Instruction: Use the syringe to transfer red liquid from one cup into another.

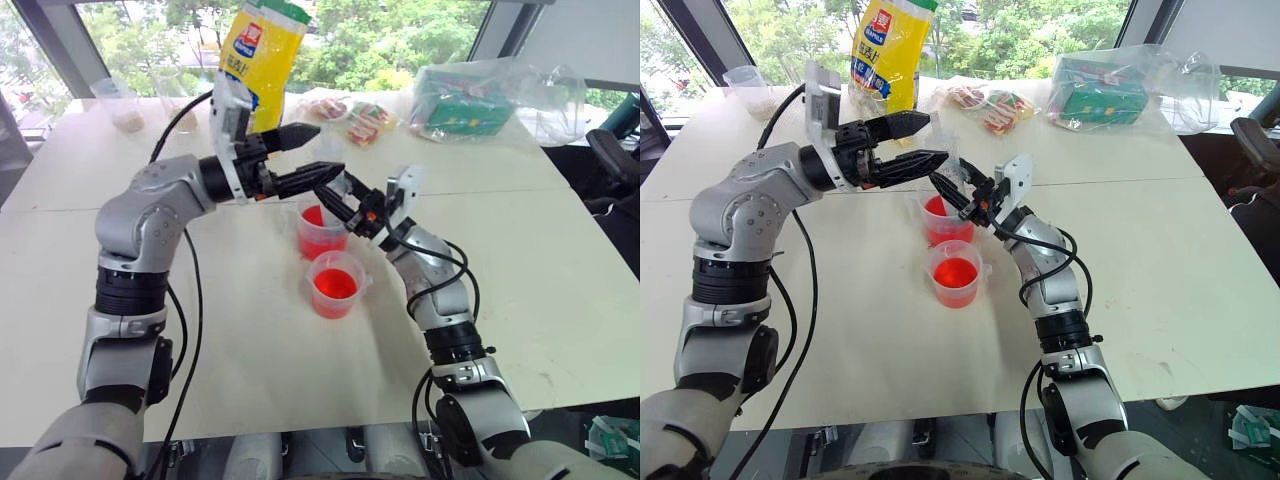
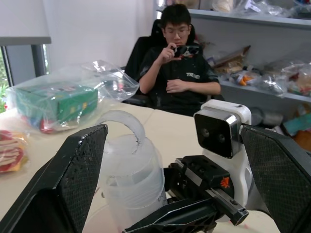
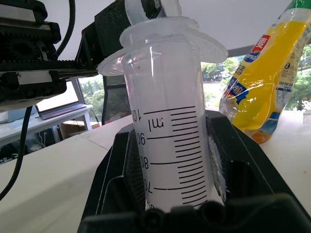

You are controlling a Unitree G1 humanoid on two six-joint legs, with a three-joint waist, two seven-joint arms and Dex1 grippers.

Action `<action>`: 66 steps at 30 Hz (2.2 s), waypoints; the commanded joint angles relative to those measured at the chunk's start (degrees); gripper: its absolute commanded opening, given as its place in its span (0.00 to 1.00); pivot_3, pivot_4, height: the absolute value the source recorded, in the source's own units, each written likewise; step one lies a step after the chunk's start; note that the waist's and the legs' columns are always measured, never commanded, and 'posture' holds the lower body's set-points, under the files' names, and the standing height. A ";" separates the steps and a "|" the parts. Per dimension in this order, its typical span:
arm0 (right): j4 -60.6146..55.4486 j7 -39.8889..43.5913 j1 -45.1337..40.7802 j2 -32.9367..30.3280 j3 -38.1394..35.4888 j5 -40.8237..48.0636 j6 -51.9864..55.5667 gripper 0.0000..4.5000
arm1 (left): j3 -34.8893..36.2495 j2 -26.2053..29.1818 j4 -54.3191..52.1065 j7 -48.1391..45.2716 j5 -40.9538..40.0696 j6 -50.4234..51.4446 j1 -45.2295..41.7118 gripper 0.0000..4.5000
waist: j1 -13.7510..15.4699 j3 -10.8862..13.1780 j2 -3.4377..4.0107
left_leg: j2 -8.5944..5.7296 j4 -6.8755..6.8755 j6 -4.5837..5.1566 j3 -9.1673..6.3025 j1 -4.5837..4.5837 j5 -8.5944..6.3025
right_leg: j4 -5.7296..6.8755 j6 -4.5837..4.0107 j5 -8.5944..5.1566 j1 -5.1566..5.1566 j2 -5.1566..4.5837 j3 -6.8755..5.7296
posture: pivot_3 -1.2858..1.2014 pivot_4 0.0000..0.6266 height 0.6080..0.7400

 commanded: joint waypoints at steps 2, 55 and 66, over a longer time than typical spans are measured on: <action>0.04 0.58 -0.42 -0.13 0.68 -0.38 -0.88 0.30 | 0.28 0.89 -2.60 -0.89 -0.94 0.69 -0.07 1.00 | 0.00 0.00 0.00 | 0.01 0.00 0.00 0.00 0.00 0.00 | 0.01 0.00 0.00 0.00 0.01 0.00 | 0.52 0.24 1.00; 4.52 5.35 -0.08 -0.45 3.96 -1.12 0.07 0.30 | 4.34 0.25 9.15 3.36 4.92 -7.29 -10.07 0.02 | 0.04 0.00 0.00 | 0.00 0.01 -0.01 -0.01 0.07 0.01 | 0.00 0.00 0.00 0.09 0.00 -0.01 | 0.52 0.24 1.00; 4.58 5.40 -0.21 -0.49 4.04 -1.20 0.16 0.30 | 4.40 0.47 9.78 3.37 4.92 -8.02 -10.57 0.02 | 0.03 0.00 0.00 | 0.00 0.01 -0.01 -0.02 0.07 0.01 | 0.00 0.00 0.00 0.09 0.00 -0.01 | 0.52 0.24 1.00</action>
